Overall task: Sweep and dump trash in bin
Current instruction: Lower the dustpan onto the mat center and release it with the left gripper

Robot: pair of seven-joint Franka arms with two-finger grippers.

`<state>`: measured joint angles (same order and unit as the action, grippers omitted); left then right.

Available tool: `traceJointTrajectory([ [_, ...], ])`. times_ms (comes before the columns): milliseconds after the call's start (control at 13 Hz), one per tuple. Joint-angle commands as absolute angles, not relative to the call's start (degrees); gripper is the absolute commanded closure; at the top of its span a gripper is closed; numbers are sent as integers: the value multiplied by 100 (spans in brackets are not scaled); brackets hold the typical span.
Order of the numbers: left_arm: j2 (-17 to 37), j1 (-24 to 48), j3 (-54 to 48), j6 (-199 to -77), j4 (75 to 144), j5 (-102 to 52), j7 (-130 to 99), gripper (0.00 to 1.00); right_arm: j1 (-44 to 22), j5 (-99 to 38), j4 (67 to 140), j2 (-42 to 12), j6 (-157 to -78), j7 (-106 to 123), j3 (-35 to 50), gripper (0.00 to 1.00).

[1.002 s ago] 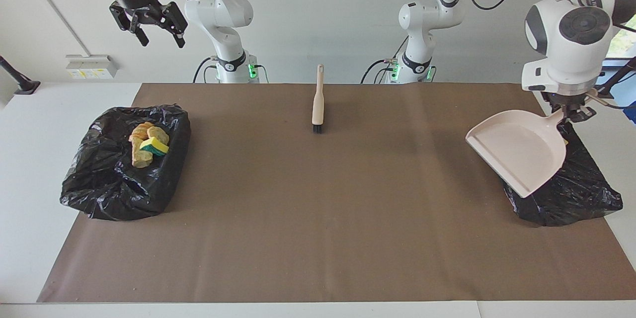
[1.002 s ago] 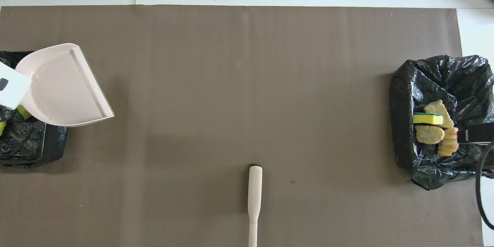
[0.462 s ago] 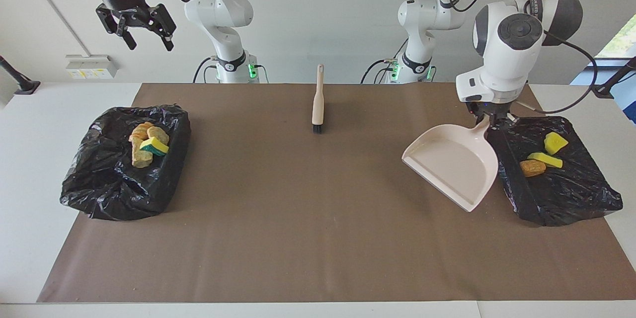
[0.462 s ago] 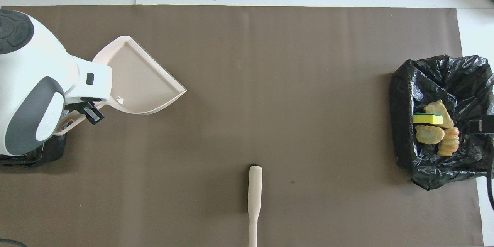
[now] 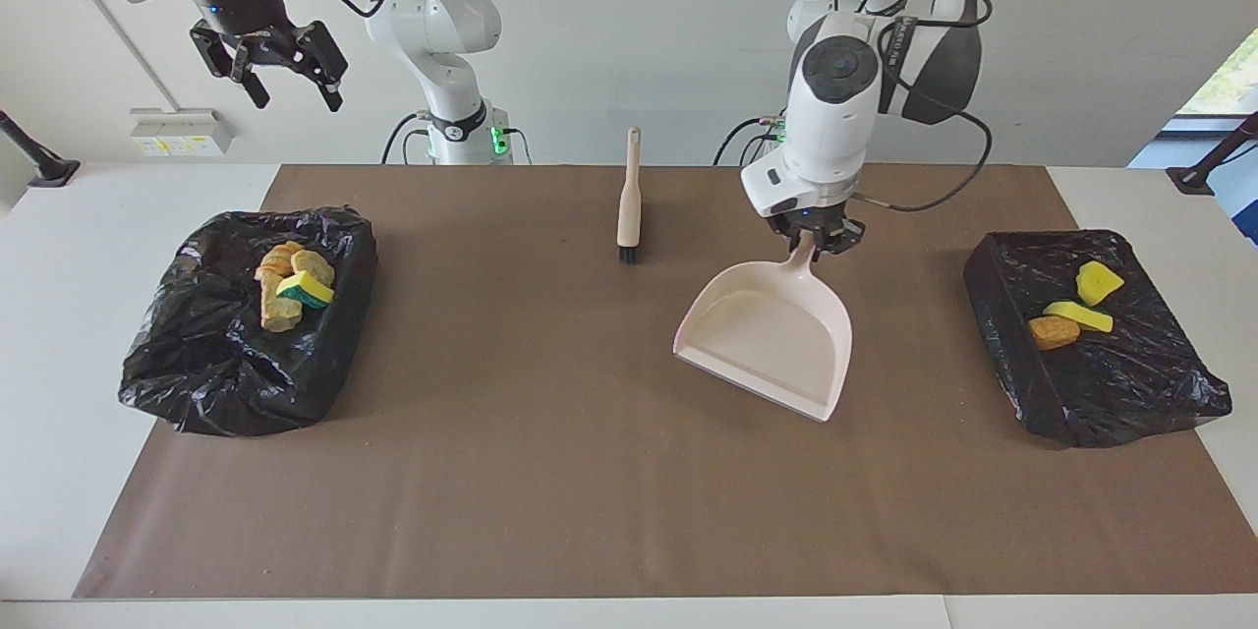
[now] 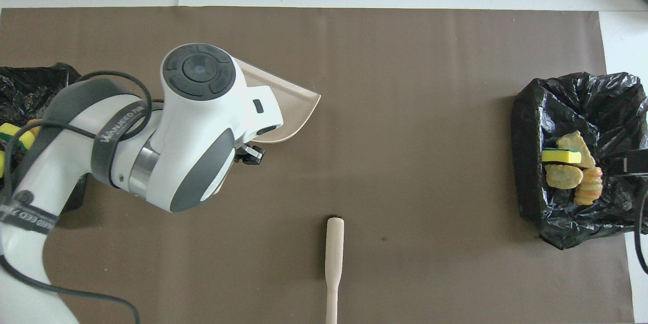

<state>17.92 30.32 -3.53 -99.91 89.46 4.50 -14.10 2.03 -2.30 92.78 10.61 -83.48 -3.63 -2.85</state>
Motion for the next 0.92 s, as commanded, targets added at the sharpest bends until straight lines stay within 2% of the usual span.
traceJointTrajectory([
  [0,2547,3295,-220,-10395,8139,142,-2466,100,473,-97,9317,950,-8614,-308,-114,0],
  [154,2662,3392,-220,-10844,8147,-166,-2925,100,536,-158,9378,958,-8605,-316,-114,0],
  [308,2916,3488,-220,-11205,8121,-185,-3321,100,283,-106,9378,975,-8439,-325,-184,0],
  [462,3443,3743,-176,-11355,7754,-115,-3506,100,53,-105,9369,984,-8411,-360,-281,0],
  [694,3542,3753,-176,-11347,7673,-18,-3498,100,79,-79,9378,984,-8402,-334,-308,0],
  [771,3525,3753,-176,-11277,7682,61,-3489,93,79,-62,9334,984,-8402,-325,-308,0],
  [848,3498,3753,-176,-11294,7690,166,-3481,56,62,60,9308,984,-8472,-299,-308,0],
])
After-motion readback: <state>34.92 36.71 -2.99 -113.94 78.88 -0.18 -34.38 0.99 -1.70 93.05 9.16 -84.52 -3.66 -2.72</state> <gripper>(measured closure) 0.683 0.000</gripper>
